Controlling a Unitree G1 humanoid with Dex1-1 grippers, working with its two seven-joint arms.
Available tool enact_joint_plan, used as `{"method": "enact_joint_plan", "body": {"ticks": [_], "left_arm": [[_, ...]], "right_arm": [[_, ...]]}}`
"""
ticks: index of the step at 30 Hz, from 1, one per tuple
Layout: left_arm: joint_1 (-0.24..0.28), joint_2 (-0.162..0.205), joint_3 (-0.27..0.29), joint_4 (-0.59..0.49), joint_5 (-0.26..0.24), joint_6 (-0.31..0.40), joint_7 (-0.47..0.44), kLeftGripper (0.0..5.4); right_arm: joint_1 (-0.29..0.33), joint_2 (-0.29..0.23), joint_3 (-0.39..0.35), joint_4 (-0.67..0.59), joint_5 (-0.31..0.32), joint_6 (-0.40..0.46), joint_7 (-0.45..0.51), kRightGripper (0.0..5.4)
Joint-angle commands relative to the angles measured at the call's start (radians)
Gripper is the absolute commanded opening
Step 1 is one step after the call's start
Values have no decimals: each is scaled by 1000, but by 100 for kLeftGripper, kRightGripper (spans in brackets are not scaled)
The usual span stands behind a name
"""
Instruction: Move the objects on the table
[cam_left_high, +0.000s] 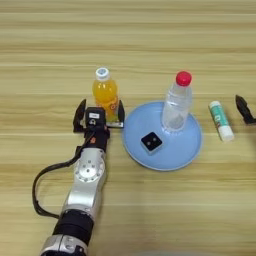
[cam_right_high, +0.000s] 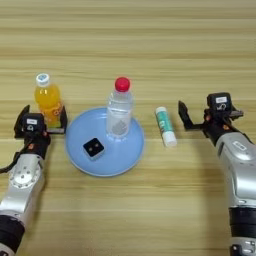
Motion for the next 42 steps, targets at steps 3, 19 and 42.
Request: {"method": "enact_joint_plan", "body": {"ticks": [3,19,42], "left_arm": [[7,-13,-8,-16,10,24,12,539],[-4,-16,-11,-1,10,25,24,539],[-5,-19,-21,-2,9,26,38,539]], "right_arm": [[9,8,28,-17,-8,8,11,540],[25,10,132,-19,-60,15,35,540],[33,14,210,34,-125,36,63,540]]}}
